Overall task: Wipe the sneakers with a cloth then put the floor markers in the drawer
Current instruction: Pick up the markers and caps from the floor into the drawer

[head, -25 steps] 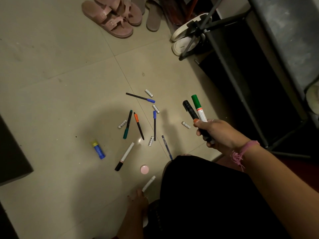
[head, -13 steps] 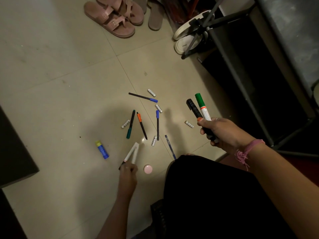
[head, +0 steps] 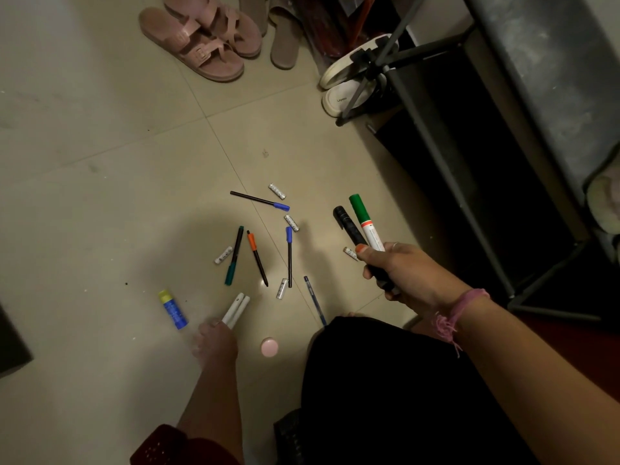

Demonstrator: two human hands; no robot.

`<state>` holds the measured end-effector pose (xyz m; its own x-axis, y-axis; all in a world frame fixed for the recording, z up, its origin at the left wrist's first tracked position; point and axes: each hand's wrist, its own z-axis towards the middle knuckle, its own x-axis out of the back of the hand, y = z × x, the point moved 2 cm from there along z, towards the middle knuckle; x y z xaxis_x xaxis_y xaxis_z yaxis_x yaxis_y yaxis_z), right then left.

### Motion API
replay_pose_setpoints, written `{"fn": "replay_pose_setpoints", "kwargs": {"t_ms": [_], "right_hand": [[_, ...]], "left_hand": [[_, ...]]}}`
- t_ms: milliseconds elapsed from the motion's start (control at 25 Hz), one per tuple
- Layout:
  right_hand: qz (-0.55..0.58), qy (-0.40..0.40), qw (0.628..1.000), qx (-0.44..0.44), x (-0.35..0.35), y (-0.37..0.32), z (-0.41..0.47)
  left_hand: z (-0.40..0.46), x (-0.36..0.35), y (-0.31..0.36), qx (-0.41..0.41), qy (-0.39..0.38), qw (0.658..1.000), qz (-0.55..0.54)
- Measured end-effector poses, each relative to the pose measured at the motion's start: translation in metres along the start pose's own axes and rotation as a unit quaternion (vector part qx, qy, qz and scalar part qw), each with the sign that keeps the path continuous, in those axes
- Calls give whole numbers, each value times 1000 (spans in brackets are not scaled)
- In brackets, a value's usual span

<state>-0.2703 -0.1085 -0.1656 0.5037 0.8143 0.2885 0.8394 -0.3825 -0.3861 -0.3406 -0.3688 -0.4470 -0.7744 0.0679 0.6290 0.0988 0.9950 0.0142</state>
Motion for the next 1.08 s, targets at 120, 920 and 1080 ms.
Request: {"fn": "replay_pose_setpoints", "kwargs": {"t_ms": [120,920,1080], "right_hand": [[6,0,1000,10,2,1,4],[320,-45,945,47,62,10,-94],[371,-43,923,98,87,24,-143]], "left_hand": [[3,-14,-9,12,17,1000,-2],[-216,151,166,-167,-302,718,-604],[-286,185,194,-197,-346,684,-611]]}}
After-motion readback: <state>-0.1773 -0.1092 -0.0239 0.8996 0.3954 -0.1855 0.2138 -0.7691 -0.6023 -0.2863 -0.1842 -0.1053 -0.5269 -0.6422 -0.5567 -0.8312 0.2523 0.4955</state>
